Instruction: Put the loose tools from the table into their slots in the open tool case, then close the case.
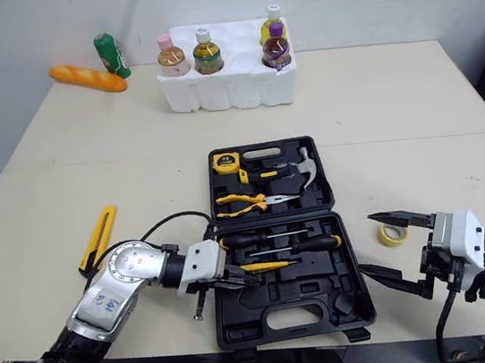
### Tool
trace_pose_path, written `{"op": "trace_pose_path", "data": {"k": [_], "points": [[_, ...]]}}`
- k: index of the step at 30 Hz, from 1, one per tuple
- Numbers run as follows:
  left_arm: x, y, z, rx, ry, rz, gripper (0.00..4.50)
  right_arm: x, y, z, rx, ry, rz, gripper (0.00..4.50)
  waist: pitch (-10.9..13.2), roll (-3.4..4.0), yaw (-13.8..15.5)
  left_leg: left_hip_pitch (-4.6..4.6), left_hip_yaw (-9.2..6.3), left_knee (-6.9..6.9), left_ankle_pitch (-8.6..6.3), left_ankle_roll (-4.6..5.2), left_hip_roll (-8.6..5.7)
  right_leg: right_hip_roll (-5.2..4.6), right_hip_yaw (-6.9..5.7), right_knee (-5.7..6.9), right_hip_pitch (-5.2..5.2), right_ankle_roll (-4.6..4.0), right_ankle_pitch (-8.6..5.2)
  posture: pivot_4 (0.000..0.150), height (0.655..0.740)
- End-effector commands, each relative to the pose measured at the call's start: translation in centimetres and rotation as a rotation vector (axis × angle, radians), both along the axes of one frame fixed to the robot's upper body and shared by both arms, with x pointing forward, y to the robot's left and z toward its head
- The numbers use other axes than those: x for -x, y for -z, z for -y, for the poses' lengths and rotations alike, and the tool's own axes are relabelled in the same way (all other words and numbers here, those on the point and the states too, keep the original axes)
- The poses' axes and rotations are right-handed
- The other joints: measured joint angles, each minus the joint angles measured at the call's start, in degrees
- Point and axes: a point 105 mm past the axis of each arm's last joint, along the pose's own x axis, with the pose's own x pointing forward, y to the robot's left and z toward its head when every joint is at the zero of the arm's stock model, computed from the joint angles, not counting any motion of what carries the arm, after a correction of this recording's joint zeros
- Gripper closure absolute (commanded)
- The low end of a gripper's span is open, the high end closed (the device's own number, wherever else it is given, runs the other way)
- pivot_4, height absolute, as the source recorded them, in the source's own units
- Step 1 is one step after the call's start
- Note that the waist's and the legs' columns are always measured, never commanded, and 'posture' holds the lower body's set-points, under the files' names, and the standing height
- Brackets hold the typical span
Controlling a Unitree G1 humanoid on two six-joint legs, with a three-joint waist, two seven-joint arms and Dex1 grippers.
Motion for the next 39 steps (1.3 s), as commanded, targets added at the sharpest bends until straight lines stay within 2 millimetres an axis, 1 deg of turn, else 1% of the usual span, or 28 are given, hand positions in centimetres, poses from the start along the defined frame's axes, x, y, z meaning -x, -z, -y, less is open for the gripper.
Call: {"op": "trace_pose_path", "data": {"k": [1, 4, 8, 12, 15, 24, 28, 30, 33, 36, 39], "points": [[-0.7, 0.0, -0.3, 0.002, -0.036, 0.025, 4.48, 0.2, 0.1, 0.1, 0.003, -0.006, 0.021, 0.00, 0.0, 0.00, 0.0, 0.00, 0.00, 0.00, 0.00, 0.00, 0.00, 0.00, 0.00, 0.00, 0.00, 0.00, 0.00, 0.150, 0.7400], [-0.9, -0.1, -0.2, 0.018, -0.042, 0.026, 4.48, 0.1, 0.2, 0.1, 0.002, -0.008, 0.023, 0.00, 0.0, 0.00, 0.1, 0.01, 0.00, 0.01, 0.00, 0.01, -0.01, -0.01, -0.01, 0.01, 0.01, 0.00, 0.00, 0.150, 0.7400], [-0.9, -1.1, 0.2, 0.083, -0.048, 0.014, 4.48, 0.1, 0.2, 0.3, 0.003, -0.011, 0.024, 0.00, 0.0, 0.00, 0.1, 0.01, 0.00, 0.01, -0.01, 0.01, -0.02, -0.03, -0.01, 0.03, 0.01, 0.00, 0.01, 0.150, 0.7400], [-1.3, -1.3, 0.2, 0.094, -0.065, 0.016, 4.48, 0.0, 0.4, 0.5, 0.006, -0.012, 0.023, 0.00, 0.0, 0.00, 0.0, 0.02, -0.01, 0.00, -0.01, 0.01, -0.01, -0.02, -0.01, 0.05, 0.01, 0.01, 0.02, 0.150, 0.7400], [-1.9, -0.6, -0.1, 0.060, -0.100, 0.018, 4.48, 0.0, 0.5, 0.6, 0.007, -0.014, 0.019, 0.00, 0.0, 0.00, 0.1, 0.02, -0.01, 0.01, -0.01, 0.01, -0.02, -0.03, -0.01, 0.05, 0.01, 0.01, 0.02, 0.150, 0.7400], [-2.0, 1.0, -0.3, -0.004, -0.139, -0.012, 4.48, 0.0, 0.7, 0.9, 0.010, -0.013, 0.017, 0.00, 0.0, 0.00, 0.0, 0.02, -0.01, -0.03, -0.02, 0.00, -0.01, -0.01, -0.01, 0.01, 0.01, 0.01, 0.02, 0.150, 0.7400], [-2.6, 3.2, -1.3, -0.125, -0.252, -0.086, 4.48, -0.2, 0.7, 1.2, 0.013, 0.001, 0.024, 0.00, 0.0, 0.00, 0.0, 0.12, -0.01, -0.01, -0.02, 0.01, -0.02, -0.04, -0.01, 0.02, 0.11, 0.01, 0.02, 0.150, 0.7400], [-2.9, 3.9, -1.8, -0.167, -0.290, -0.100, 4.48, -0.1, 0.7, 1.2, 0.008, 0.005, 0.023, 0.00, -0.1, 0.05, 0.0, 0.24, -0.01, -0.02, -0.07, 0.09, -0.03, -0.06, -0.01, 0.03, 0.22, 0.01, 0.03, 0.150, 0.7400], [-3.1, 4.5, -2.4, -0.201, -0.303, -0.085, 4.48, 0.3, 0.9, 1.2, 0.011, 0.002, 0.010, 0.00, -0.3, 0.12, 0.0, 0.38, -0.04, -0.03, -0.18, 0.32, -0.02, -0.06, -0.01, 0.02, 0.38, -0.01, 0.08, 0.150, 0.7400], [-2.7, 4.5, -2.2, -0.179, -0.292, -0.110, 4.48, 0.4, 1.0, 1.3, 0.014, 0.005, 0.005, 0.00, -0.4, 0.22, -0.1, 0.46, -0.06, -0.09, -0.25, 0.37, -0.01, -0.08, -0.03, -0.09, 0.78, -0.04, 0.07, 0.150, 0.7400], [-2.0, 4.6, -2.0, -0.172, -0.262, -0.129, 4.48, 0.4, 1.0, 1.3, 0.012, 0.010, 0.006, 0.00, -0.5, 0.25, -0.3, 0.77, -0.03, -0.19, -0.31, 0.38, 0.00, -0.12, -0.04, -0.19, 1.04, -0.09, 0.05, 0.150, 0.7400]]}}
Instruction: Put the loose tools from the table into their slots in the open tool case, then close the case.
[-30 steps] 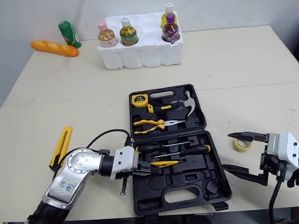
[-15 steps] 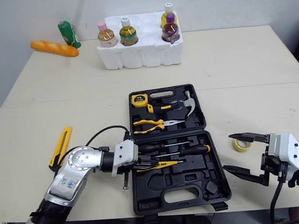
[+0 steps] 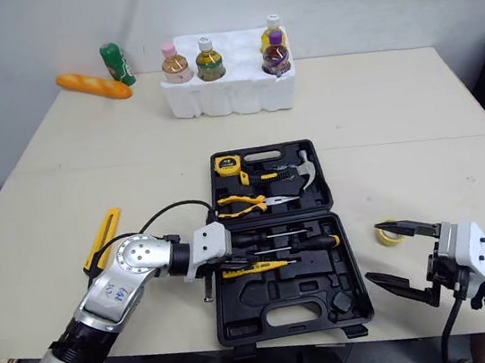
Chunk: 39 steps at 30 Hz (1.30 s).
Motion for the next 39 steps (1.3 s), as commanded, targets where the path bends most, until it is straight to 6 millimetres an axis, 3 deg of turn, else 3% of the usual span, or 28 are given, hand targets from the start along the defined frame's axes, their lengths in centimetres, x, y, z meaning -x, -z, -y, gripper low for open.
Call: {"op": "trace_pose_path", "data": {"k": [1, 11, 17, 22, 25, 28, 35, 38, 39], "points": [[0.6, 3.9, -2.1, -0.128, -0.066, -0.120, 4.48, 0.0, -0.8, 0.0, 0.006, 0.000, 0.044, 0.00, 0.0, 0.00, -0.1, 0.10, 0.01, -0.03, 0.00, 0.00, 0.00, -0.02, -0.01, -0.01, 0.01, -0.04, -0.01, 0.150, 0.7400], [0.5, 3.7, -2.5, -0.104, -0.067, -0.100, 4.48, -0.2, -0.6, -0.1, 0.011, -0.010, 0.042, 0.00, -0.1, 0.02, -0.1, 0.27, 0.05, -0.29, -0.02, -0.01, -0.03, -0.14, -0.07, -0.24, 0.01, -0.08, -0.03, 0.150, 0.7400], [1.5, 2.4, -1.6, -0.025, 0.037, -0.057, 4.48, -0.6, -0.9, 0.1, 0.004, 0.004, 0.056, 0.00, -0.1, 0.03, -0.3, 0.27, 0.07, -0.56, -0.04, -0.04, -0.02, -0.13, -0.12, -0.48, -0.03, -0.14, -0.07, 0.150, 0.7400], [1.0, -0.4, -1.0, 0.104, 0.092, 0.068, 4.48, -0.7, -1.3, 0.9, 0.019, 0.026, 0.064, 0.00, -0.1, 0.05, 0.1, 0.08, 0.07, -0.75, -0.12, -0.15, -0.02, -0.09, -0.17, -0.84, -0.16, -0.13, -0.07, 0.150, 0.7400], [0.9, -3.8, -1.3, 0.208, 0.105, 0.122, 4.48, -0.7, -1.8, 2.6, 0.030, 0.083, 0.072, 0.00, -0.1, 0.08, 0.4, -0.18, 0.08, -0.69, -0.13, -0.23, -0.02, -0.08, -0.18, -1.01, -0.32, -0.09, -0.09, 0.150, 0.7400], [1.3, -6.0, -2.7, 0.242, 0.105, 0.111, 4.48, -0.7, -2.6, 5.3, 0.053, 0.171, 0.096, 0.00, 0.0, 0.08, 0.4, -1.03, 0.08, -0.26, -0.08, -0.30, 0.01, -0.02, -0.19, -0.80, -1.08, 0.03, -0.08, 0.150, 0.7400], [-1.2, -9.5, -8.4, 0.391, -0.209, 0.095, 4.48, -0.4, -4.0, 11.6, 0.085, 0.397, 0.136, 0.00, 0.1, 0.10, 0.3, -1.09, 0.09, 0.12, -0.15, -0.27, 0.07, 0.05, -0.15, -0.72, -1.05, 0.17, -0.08, 0.150, 0.7400], [-2.2, -9.7, -13.6, 0.364, -0.435, 0.151, 3.61, 0.4, -4.7, 15.9, 0.114, 0.564, 0.165, 0.00, 0.1, 0.11, -0.2, -1.00, 0.15, 0.08, -0.16, -0.27, 0.06, 0.06, -0.08, -0.73, -1.01, 0.18, -0.08, 0.150, 0.7400], [-2.4, -9.6, -15.2, 0.357, -0.506, 0.171, 3.11, 0.6, -5.0, 17.1, 0.119, 0.615, 0.181, 0.00, 0.1, 0.12, -0.3, -0.92, 0.23, 0.03, -0.17, -0.26, 0.05, 0.05, -0.02, -0.74, -0.99, 0.17, -0.08, 0.150, 0.7400]]}}
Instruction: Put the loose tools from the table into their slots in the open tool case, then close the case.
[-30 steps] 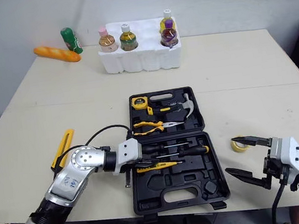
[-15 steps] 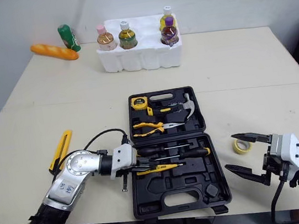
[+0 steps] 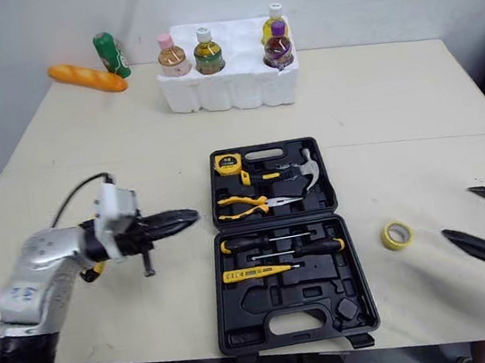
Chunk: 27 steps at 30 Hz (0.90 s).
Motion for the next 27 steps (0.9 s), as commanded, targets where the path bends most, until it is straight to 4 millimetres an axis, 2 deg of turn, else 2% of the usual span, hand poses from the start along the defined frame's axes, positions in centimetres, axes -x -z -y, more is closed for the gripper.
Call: {"op": "trace_pose_path", "data": {"k": [1, 3, 7, 9, 10, 12, 14, 16, 20, 24, 27], "points": [[-0.8, -0.7, -5.6, 0.012, -0.246, 0.044, 2.76, 1.1, -1.7, 4.4, 0.044, 0.184, 0.091, 0.00, 0.0, -0.03, -0.3, 0.04, 0.02, -0.04, 0.00, 0.00, 0.00, 0.00, 0.02, -0.02, -0.01, -0.02, -0.01, 0.150, 0.7400], [-0.9, -0.7, -7.8, 0.010, -0.339, 0.066, 1.81, 1.3, -1.9, 5.9, 0.057, 0.255, 0.119, 0.00, 0.1, -0.05, -0.7, 0.04, 0.02, -0.04, -0.02, -0.03, 0.03, 0.02, 0.01, -0.02, 0.00, -0.05, -0.03, 0.150, 0.7400], [-1.0, 0.5, -14.9, 0.023, -0.645, -0.010, 0.09, 2.6, -2.0, 10.3, -0.063, 0.539, 0.214, 0.00, 0.1, -0.17, -1.1, 0.04, 0.05, -0.02, -0.03, -0.05, 0.04, 0.00, 0.02, 0.00, 0.00, -0.04, -0.02, 0.150, 0.7400], [-0.4, 0.2, -19.8, 0.127, -0.845, -0.020, 0.04, 3.8, -1.3, 11.8, -0.097, 0.632, 0.212, 0.00, 0.2, -0.16, -1.2, 0.05, 0.05, -0.04, -0.03, -0.06, 0.04, -0.01, 0.01, 0.00, -0.02, -0.05, -0.03, 0.150, 0.7400], [0.1, 0.1, -21.5, 0.156, -0.920, -0.012, 0.04, 4.2, -0.9, 12.2, -0.098, 0.659, 0.202, 0.00, 0.2, -0.16, -1.3, 0.06, 0.05, -0.06, -0.04, -0.08, 0.05, -0.01, 0.00, 0.01, -0.04, -0.07, -0.04, 0.150, 0.7400], [1.9, 0.0, -26.3, 0.190, -1.132, 0.015, 0.04, 5.7, 0.0, 13.4, -0.097, 0.753, 0.196, 0.00, 0.2, -0.16, -1.4, 0.06, 0.07, -0.09, -0.10, -0.16, 0.09, 0.00, -0.02, 0.01, -0.07, -0.13, -0.08, 0.150, 0.7400], [3.3, 0.7, -28.6, 0.173, -1.252, 0.006, 0.04, 6.7, 0.5, 14.1, -0.096, 0.816, 0.202, 0.00, 0.2, -0.16, -1.6, 0.07, 0.12, -0.11, -0.17, -0.18, 0.13, 0.00, -0.02, 0.00, -0.08, -0.15, -0.12, 0.150, 0.7400], [4.1, 2.0, -29.3, 0.127, -1.295, -0.032, 0.04, 7.3, 0.5, 14.6, -0.097, 0.860, 0.226, 0.00, 0.2, -0.15, -1.9, 0.09, 0.18, -0.11, -0.25, -0.19, 0.13, -0.06, -0.01, 0.01, -0.08, -0.11, -0.15, 0.150, 0.7400], [5.5, 3.1, -30.6, 0.218, -1.385, -0.051, 0.04, 8.2, 0.2, 15.6, -0.121, 0.954, 0.288, 0.00, 0.2, -0.21, -2.3, 0.18, 0.22, -0.07, -0.33, -0.14, 0.08, -0.19, -0.05, 0.18, -0.02, -0.07, -0.15, 0.150, 0.7400], [5.8, 3.0, -30.9, 0.208, -1.410, -0.029, 0.04, 7.9, 1.2, 15.2, -0.122, 0.936, 0.265, 0.00, 0.2, -0.32, -2.5, 0.33, 0.19, -0.03, -0.27, -0.16, 0.07, -0.18, -0.05, 0.52, -0.02, -0.08, -0.15, 0.150, 0.7400], [5.3, 3.2, -30.1, 0.158, -1.370, -0.030, 0.04, 6.7, 1.2, 14.5, -0.125, 0.893, 0.288, 0.00, 0.2, -0.32, -2.6, 0.40, 0.20, -0.01, -0.28, -0.19, 0.03, -0.21, -0.03, 0.68, 0.00, -0.08, -0.14, 0.150, 0.7400]]}}
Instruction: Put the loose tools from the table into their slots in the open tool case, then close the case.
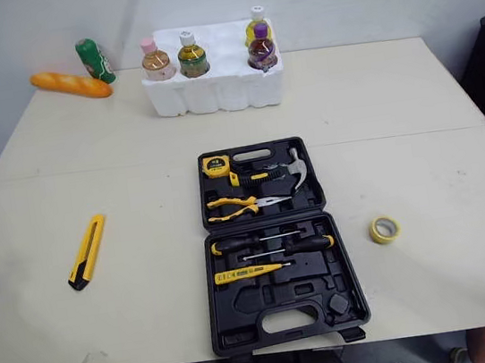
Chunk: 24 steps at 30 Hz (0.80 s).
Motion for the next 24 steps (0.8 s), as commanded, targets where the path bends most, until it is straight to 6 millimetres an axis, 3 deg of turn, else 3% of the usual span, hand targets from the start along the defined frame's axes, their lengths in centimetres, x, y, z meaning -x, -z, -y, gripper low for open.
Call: {"op": "trace_pose_path", "data": {"k": [1, 6, 9, 12, 15, 18, 24], "points": [[-0.3, -1.3, 0.4, -0.064, 0.025, 0.023, 0.04, -0.8, -1.1, -0.5, 0.038, -0.028, 0.061, 0.00, 0.0, 0.00, -0.1, 0.00, 0.00, 0.02, 0.00, 0.00, 0.00, 0.00, 0.00, 0.05, -0.01, 0.00, 0.00, 0.150, 0.7400], [-1.1, -2.0, 1.7, -0.082, 0.081, 0.042, 0.04, -2.9, -1.7, -1.8, 0.028, -0.126, 0.111, 0.00, 0.0, 0.01, -0.2, 0.03, 0.03, 0.05, 0.08, -0.03, 0.00, 0.02, 0.05, 0.18, -0.04, 0.00, 0.00, 0.150, 0.7400], [-2.7, -3.7, 4.5, -0.168, 0.201, 0.076, 0.04, -5.5, -1.6, -4.7, 0.009, -0.322, 0.111, 0.00, 0.0, -0.02, -0.1, 0.01, 0.02, 0.04, 0.13, 0.03, 0.01, 0.02, 0.05, 0.18, -0.04, 0.00, 0.00, 0.150, 0.7400], [-3.6, -4.6, 6.3, -0.136, 0.250, 0.086, 0.04, -7.2, -1.6, -7.0, 0.008, -0.444, 0.112, 0.00, 0.0, -0.02, 0.0, -0.02, 0.02, 0.09, 0.13, 0.03, -0.01, 0.01, 0.04, 0.20, -0.03, 0.02, 0.01, 0.150, 0.7400], [-3.8, -2.8, 9.1, -0.111, 0.364, -0.112, 0.04, -9.7, -2.5, -10.8, 0.029, -0.609, 0.151, 0.00, 0.0, 0.01, -0.1, -0.03, 0.00, 0.04, 0.13, 0.02, 0.00, 0.02, 0.04, 0.17, -0.06, 0.02, 0.01, 0.150, 0.7400], [-4.0, -3.4, 11.5, -0.064, 0.431, -0.130, 0.04, -11.8, -3.3, -15.0, 0.034, -0.773, 0.174, 0.00, 0.0, 0.07, -0.2, -0.05, 0.03, 0.02, 0.13, 0.00, 0.02, 0.06, 0.11, 0.18, -0.11, 0.02, 0.00, 0.150, 0.7400], [-3.0, -2.5, 13.2, 0.027, 0.431, -0.333, 0.04, -13.1, -5.5, -20.6, 0.043, -0.990, 0.215, 0.00, 0.1, 0.11, 0.3, -0.15, -0.09, 0.04, 0.16, -0.07, 0.07, 0.14, 0.04, 0.22, -0.19, -0.03, -0.02, 0.150, 0.7400]]}}
